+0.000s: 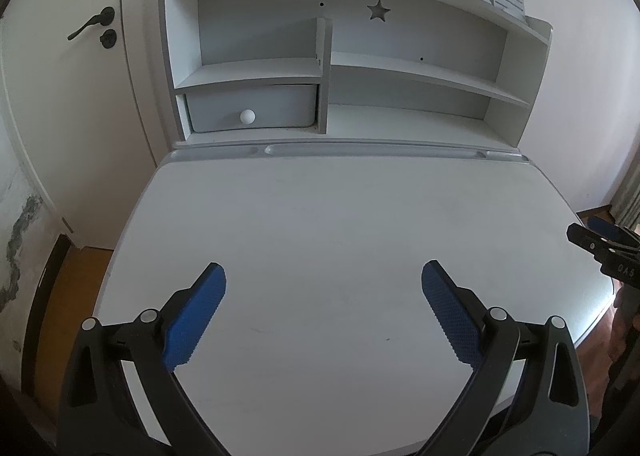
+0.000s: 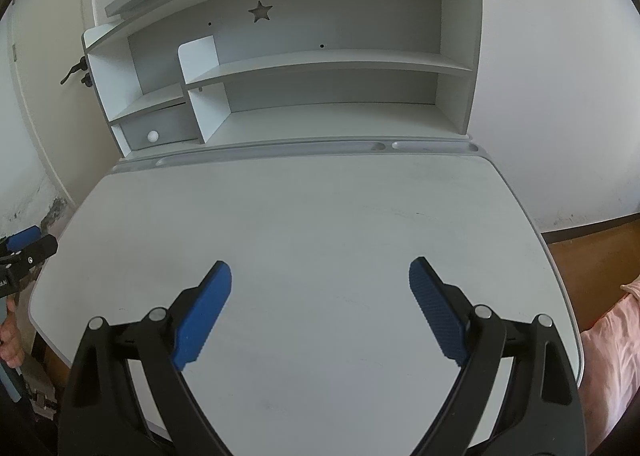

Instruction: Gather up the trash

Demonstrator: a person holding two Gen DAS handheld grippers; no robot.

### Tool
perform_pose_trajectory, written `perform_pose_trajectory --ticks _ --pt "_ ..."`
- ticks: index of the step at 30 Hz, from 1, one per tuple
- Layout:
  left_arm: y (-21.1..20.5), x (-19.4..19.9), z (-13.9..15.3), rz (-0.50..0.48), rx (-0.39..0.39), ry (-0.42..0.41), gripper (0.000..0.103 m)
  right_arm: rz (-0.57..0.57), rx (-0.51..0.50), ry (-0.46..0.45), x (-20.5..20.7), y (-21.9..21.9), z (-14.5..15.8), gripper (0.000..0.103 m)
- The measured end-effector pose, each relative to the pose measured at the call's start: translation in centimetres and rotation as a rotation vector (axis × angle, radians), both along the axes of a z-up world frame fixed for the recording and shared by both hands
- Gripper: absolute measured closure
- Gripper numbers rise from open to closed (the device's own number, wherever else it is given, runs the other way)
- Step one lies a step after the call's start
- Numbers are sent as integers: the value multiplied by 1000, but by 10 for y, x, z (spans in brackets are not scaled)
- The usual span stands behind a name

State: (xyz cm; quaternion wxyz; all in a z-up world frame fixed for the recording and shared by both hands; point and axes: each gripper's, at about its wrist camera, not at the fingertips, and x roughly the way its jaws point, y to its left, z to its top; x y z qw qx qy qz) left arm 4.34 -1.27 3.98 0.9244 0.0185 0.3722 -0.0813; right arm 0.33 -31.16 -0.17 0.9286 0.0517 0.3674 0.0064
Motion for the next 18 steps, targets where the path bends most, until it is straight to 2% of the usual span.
perform_pose_trajectory --ticks 18 --pt "2 1 -2 7 0 3 8 6 -6 1 -2 0 0 16"
